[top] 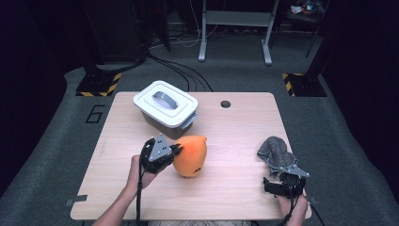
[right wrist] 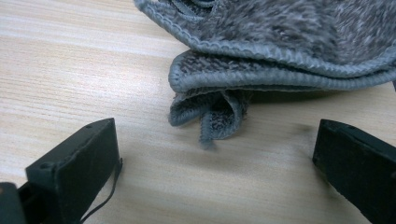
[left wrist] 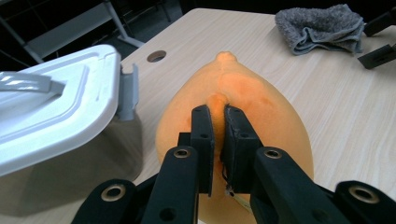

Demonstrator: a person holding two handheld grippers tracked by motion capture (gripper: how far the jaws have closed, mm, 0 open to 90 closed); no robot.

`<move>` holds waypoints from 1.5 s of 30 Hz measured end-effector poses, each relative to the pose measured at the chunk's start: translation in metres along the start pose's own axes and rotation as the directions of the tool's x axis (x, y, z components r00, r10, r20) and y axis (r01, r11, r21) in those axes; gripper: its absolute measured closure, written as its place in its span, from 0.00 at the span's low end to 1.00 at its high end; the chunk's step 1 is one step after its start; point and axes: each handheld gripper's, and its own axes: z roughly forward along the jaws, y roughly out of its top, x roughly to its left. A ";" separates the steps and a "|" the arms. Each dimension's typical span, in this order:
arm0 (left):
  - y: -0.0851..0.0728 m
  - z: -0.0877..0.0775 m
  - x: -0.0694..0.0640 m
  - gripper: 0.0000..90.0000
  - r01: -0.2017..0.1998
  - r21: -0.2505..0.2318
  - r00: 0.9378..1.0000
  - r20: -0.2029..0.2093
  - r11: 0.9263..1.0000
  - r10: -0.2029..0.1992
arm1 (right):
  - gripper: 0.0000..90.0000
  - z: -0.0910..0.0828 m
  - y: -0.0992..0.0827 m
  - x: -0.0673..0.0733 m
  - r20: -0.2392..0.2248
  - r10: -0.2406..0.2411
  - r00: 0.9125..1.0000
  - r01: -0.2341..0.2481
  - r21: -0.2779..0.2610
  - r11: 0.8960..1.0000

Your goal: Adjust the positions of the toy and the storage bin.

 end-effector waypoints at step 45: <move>-0.112 -0.078 0.105 0.92 0.332 0.034 0.892 -0.336 0.943 -0.302 | 0.00 0.000 0.000 0.000 0.001 0.001 1.000 -0.001 0.000 1.000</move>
